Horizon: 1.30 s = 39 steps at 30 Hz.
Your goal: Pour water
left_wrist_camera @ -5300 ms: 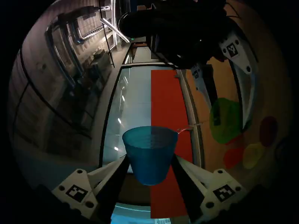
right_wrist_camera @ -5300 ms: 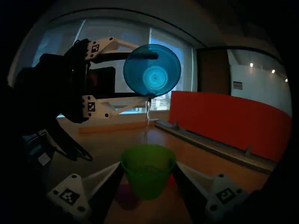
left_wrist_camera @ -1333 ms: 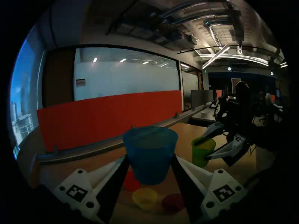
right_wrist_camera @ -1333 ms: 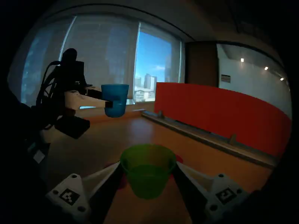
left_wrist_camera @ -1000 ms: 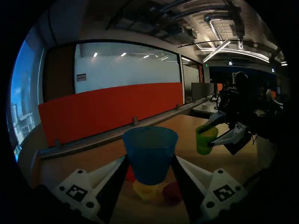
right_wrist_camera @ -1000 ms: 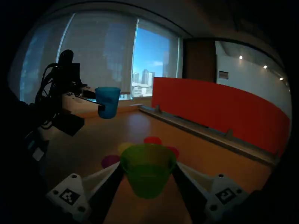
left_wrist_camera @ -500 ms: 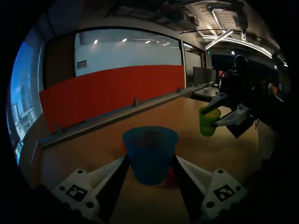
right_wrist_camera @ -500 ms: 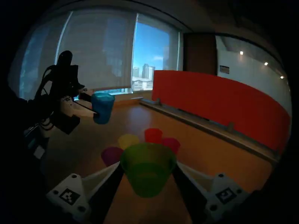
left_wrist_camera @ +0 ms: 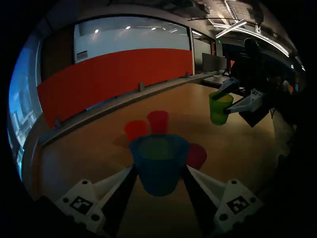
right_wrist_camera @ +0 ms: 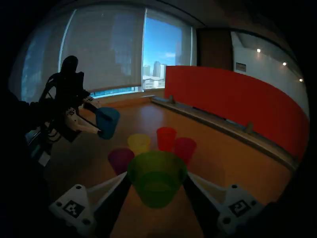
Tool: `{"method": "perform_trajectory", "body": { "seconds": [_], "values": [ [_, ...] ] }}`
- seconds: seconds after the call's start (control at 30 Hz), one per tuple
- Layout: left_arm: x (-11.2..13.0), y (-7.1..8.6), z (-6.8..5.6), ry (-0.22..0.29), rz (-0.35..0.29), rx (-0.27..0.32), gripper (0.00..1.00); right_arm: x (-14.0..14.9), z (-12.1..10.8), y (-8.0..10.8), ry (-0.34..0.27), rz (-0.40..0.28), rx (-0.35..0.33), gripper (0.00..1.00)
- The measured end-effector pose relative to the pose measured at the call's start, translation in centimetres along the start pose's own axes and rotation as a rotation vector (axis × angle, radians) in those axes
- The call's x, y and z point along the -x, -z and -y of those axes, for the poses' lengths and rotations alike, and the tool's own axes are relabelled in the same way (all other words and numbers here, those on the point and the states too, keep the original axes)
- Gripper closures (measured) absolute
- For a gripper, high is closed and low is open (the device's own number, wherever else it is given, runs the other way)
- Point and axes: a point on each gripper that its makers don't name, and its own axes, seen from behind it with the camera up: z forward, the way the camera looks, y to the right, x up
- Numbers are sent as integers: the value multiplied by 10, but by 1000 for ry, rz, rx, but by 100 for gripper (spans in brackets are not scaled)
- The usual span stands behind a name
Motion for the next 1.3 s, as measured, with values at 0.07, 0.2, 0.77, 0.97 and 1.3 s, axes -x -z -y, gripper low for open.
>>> {"method": "perform_trajectory", "body": {
  "seconds": [0.07,0.2,0.77,0.97,1.3],
  "values": [
    [8,-3,-1,2,22,6,21,3,0,-1,0,10,-2,10],
    [23,-9,-1,3,60,14,21,8,1,-4,1,24,-5,10],
    [56,-28,1,19,156,41,21,18,-1,-13,-8,60,-9,10],
    [62,-31,0,18,169,42,21,25,-3,-16,-12,79,-8,10],
    [68,-34,-1,25,176,48,21,31,-4,-18,-13,95,-6,10]
  ]
}}
